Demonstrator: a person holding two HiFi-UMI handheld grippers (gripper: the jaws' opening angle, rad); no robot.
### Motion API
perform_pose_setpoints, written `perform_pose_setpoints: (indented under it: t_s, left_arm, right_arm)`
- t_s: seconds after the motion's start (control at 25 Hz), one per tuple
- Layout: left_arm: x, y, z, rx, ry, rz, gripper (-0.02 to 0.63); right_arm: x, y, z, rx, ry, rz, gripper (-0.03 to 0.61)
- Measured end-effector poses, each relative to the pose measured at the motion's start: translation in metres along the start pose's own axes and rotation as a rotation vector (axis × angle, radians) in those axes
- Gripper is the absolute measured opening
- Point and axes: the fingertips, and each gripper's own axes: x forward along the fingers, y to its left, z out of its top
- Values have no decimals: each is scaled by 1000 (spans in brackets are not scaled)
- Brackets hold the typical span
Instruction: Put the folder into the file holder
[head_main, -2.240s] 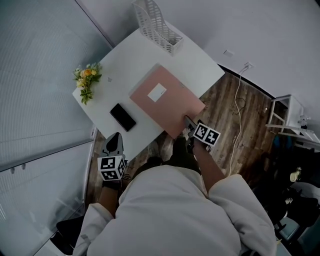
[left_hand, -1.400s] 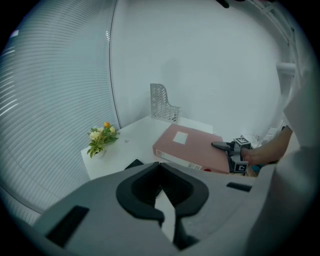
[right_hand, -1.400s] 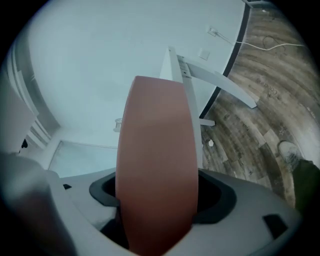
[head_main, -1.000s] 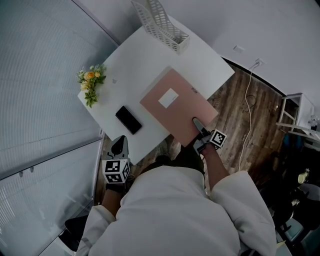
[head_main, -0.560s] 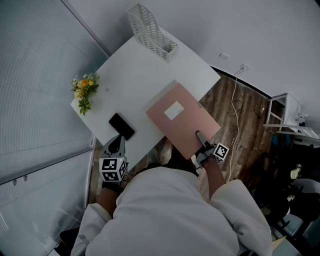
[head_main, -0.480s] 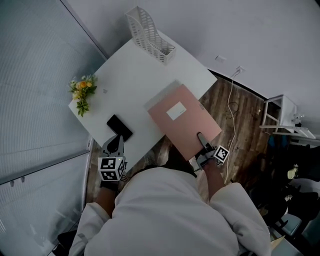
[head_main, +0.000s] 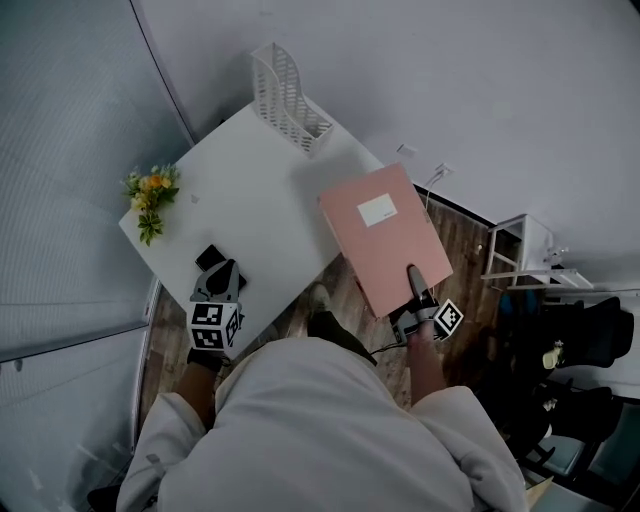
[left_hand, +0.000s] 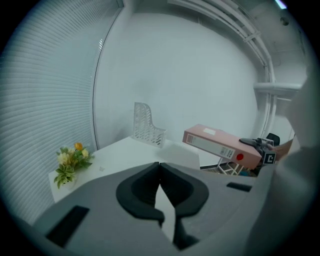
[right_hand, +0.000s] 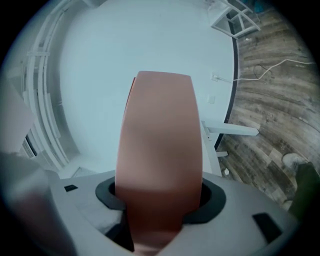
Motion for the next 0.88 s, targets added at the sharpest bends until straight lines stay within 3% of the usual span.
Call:
perform_pose_setpoints:
  t_s: [0.28, 0.6, 0.72, 0.88]
  left_arm:
    - [-2, 16, 7, -31, -36, 11, 9]
    - [-22, 57, -11, -124, -33, 114, 9]
    - [-31, 69, -20, -163, -35, 156, 9]
    - [-41, 82, -34, -215, -34, 207, 9]
  right_arm:
    - [39, 60, 47, -228, 35, -39, 282]
    - [133, 135, 99, -547, 135, -127, 281]
    - [171, 165, 106, -677, 180, -156, 281]
    - [233, 210, 91, -842, 290, -131, 281]
